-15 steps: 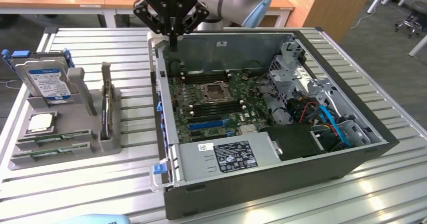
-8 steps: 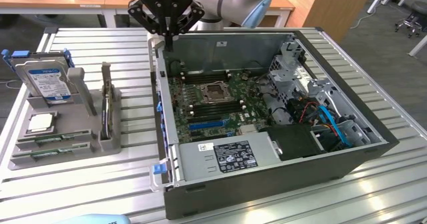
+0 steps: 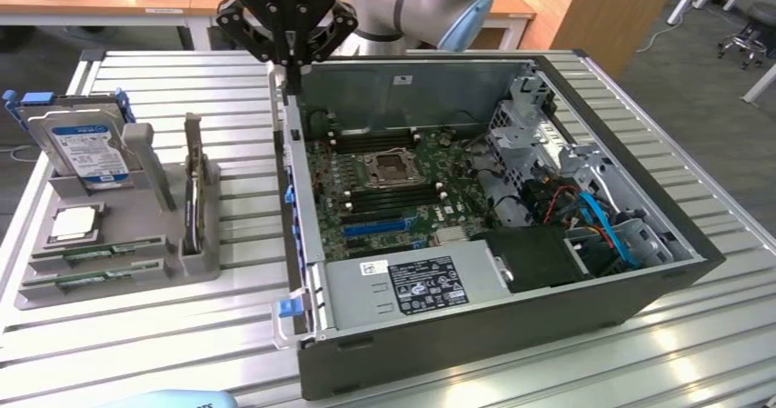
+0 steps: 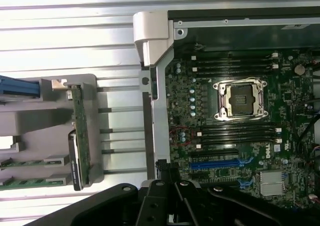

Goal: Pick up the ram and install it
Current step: 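Reach for the ram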

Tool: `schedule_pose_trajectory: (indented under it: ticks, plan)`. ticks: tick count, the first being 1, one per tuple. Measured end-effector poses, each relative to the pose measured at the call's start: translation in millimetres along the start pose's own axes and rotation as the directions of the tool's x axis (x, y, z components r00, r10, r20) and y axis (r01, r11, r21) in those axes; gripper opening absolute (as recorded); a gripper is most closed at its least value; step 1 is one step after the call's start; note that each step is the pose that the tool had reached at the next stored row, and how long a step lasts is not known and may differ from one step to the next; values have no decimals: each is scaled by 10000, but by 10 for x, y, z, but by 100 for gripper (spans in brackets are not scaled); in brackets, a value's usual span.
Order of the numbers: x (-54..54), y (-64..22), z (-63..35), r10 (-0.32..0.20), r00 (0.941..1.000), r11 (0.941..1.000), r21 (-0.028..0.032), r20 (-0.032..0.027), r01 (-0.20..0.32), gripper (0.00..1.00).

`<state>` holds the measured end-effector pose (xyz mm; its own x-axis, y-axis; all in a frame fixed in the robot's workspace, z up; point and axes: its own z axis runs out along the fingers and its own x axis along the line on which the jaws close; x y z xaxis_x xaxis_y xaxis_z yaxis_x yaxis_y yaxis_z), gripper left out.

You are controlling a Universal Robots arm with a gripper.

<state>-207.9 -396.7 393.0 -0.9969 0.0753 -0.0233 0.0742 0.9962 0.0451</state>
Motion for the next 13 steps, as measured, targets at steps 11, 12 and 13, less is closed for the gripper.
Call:
schedule_pose_trajectory:
  ticks: [11, 12, 13]
  plan:
    - [188, -8, -4, 1, 10000, 10000, 1, -1, -1, 10]
    - [206, -8, -5, 1, 10000, 10000, 1, 0, -1, 10]
    - [223, -9, -5, 1, 10000, 10000, 0, 0, -1, 10]
